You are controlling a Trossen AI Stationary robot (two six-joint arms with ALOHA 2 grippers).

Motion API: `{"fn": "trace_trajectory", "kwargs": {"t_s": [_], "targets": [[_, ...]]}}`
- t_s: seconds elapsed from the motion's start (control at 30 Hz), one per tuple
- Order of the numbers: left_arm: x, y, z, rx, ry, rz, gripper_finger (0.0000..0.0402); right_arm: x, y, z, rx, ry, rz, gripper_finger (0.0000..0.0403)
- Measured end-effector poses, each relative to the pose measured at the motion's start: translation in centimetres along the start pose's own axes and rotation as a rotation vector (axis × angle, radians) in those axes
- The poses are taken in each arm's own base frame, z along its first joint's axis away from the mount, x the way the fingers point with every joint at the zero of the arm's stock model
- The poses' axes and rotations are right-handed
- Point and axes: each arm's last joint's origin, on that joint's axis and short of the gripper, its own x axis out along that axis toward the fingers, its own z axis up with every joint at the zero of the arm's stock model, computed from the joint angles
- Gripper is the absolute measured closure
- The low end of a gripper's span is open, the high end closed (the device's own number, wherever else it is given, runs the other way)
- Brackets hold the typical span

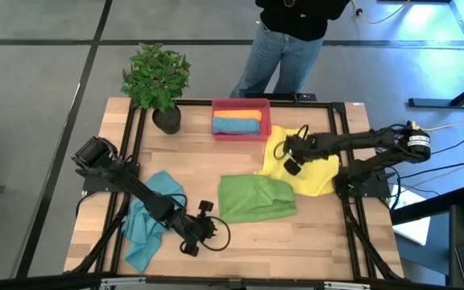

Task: Roll microfiber towels into tight, uniform cylinder then place into a basket
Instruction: Fold the green towel

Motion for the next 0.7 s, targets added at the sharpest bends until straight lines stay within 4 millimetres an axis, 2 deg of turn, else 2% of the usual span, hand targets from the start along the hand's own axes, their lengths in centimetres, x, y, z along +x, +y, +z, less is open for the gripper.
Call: {"fn": "trace_trajectory", "kwargs": {"t_s": [0.17, 0.4, 0.5, 0.57, 0.7], "targets": [[0.0, 0.0, 0.0, 0.001, -0.001, 0.000, 0.0342, 1.3, -2.4, 2.0, 0.052, 0.005, 0.139, 0.0344], [0.0, 0.0, 0.0, 0.001, -0.002, 0.007, 0.0342, 4.7, -5.8, 3.4, 0.120, 0.054, 0.123, 0.0364], [0.0, 0.0, 0.0, 0.001, -0.003, 0.007, 0.0342, 5.9, -7.6, 4.2, 0.174, 0.019, 0.106, 0.0365], [0.0, 0.0, 0.0, 0.001, -0.003, 0.007, 0.0342, 6.1, -8.9, 4.4, 0.225, -0.007, 0.047, 0.0365], [0.0, 0.1, 0.0, -0.001, -0.003, 0.010, 0.0342, 4.6, -10.7, 5.2, 0.283, -0.032, -0.125, 0.0365]]}}
